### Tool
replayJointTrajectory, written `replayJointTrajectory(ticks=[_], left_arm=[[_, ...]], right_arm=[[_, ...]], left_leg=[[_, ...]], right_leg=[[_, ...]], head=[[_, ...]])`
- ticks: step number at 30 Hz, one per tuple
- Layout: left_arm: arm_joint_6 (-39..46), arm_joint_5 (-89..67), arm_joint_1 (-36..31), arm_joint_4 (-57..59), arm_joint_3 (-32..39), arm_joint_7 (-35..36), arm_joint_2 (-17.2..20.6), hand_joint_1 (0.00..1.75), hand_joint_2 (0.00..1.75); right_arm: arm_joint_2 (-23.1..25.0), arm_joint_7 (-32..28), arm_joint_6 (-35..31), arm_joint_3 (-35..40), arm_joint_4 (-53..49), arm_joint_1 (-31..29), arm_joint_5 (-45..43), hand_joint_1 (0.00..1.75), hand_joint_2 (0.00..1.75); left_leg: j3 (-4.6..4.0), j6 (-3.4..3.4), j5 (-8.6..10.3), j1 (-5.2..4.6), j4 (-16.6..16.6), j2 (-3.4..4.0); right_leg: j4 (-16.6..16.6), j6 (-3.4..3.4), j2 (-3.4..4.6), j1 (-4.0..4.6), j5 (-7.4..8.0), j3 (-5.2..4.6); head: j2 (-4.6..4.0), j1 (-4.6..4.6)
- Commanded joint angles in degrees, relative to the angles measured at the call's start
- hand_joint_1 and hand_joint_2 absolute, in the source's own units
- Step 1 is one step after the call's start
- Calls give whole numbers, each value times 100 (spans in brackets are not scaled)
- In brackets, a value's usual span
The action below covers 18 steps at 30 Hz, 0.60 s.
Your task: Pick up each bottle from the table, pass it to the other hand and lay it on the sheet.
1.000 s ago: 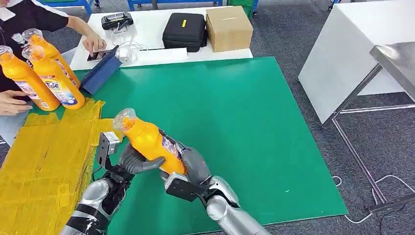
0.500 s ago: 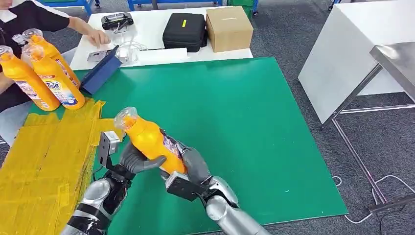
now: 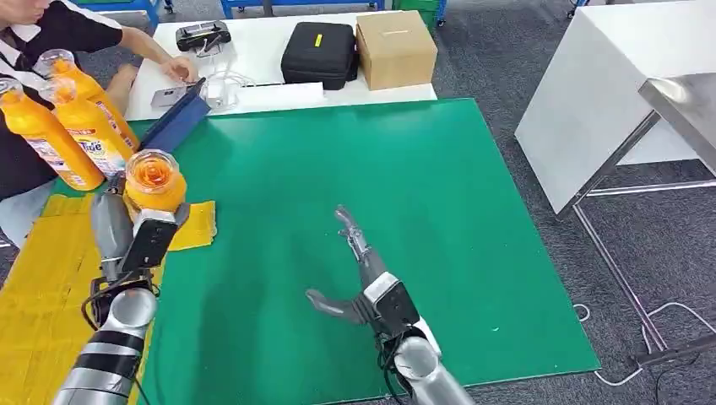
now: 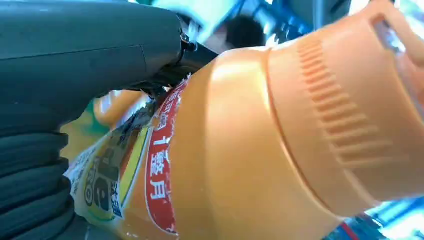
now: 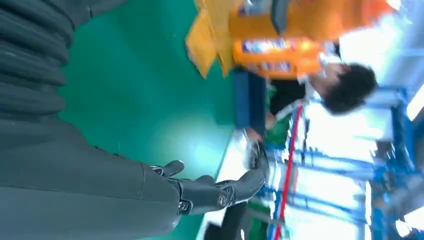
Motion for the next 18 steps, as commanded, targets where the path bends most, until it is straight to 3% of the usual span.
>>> replayJointTrajectory(ticks=[1,3,6,7,8,10,16,17,18], left_arm=[[123,-266,-510,852,441,31,179,175,175],[562,-1767,-617,1190,469,682,377,175,175],[562,-4963,-527,1169,1155,1586,514,175,175],[562,-4991,-611,1423,1142,1623,585,175,175],[562,-4687,-684,1651,916,1660,884,175,175],[562,-5410,-712,1890,957,2220,875,175,175],[562,-5419,-776,2251,1152,2048,800,175,175],[562,-5414,-735,2311,874,2284,821,175,175],[562,-5370,-786,2550,874,2092,877,175,175]], right_arm=[[-233,-19,73,-340,-457,137,-82,0,175],[-253,-67,116,-401,-475,129,-182,0,175],[-326,-48,253,-450,-481,89,-419,0,175],[-332,-61,253,-450,-479,79,-461,0,175],[-368,-110,316,-499,-467,69,-504,0,175],[-333,-93,292,-462,-525,54,-531,0,175],[-337,34,302,-452,-591,43,-674,0,175],[-361,46,277,-435,-615,33,-698,0,175],[-402,79,248,-403,-633,1,-726,0,175]], left_leg=[[14,-6,-8,10,6,-12],[24,-9,-13,14,7,-20],[21,-10,-11,9,6,-5],[26,-13,-17,13,10,4],[32,-13,-18,12,7,7],[26,-11,-12,8,2,14],[30,-13,-17,15,9,-4],[19,-8,-6,6,2,-8],[22,-8,-8,10,3,-16]], right_leg=[[-3,-9,-3,10,-6,19],[-5,-13,-10,14,-13,34],[-4,-12,4,10,-7,26],[-1,-17,14,14,-10,28],[-2,-17,18,13,-10,32],[-3,-14,23,9,-4,24],[-2,-15,9,19,-12,30],[-2,-8,0,9,-8,19],[-4,-10,-5,11,-11,26]], head=[[0,0],[0,0],[0,0],[0,0],[0,0],[0,-2],[0,0],[0,0],[0,0]])
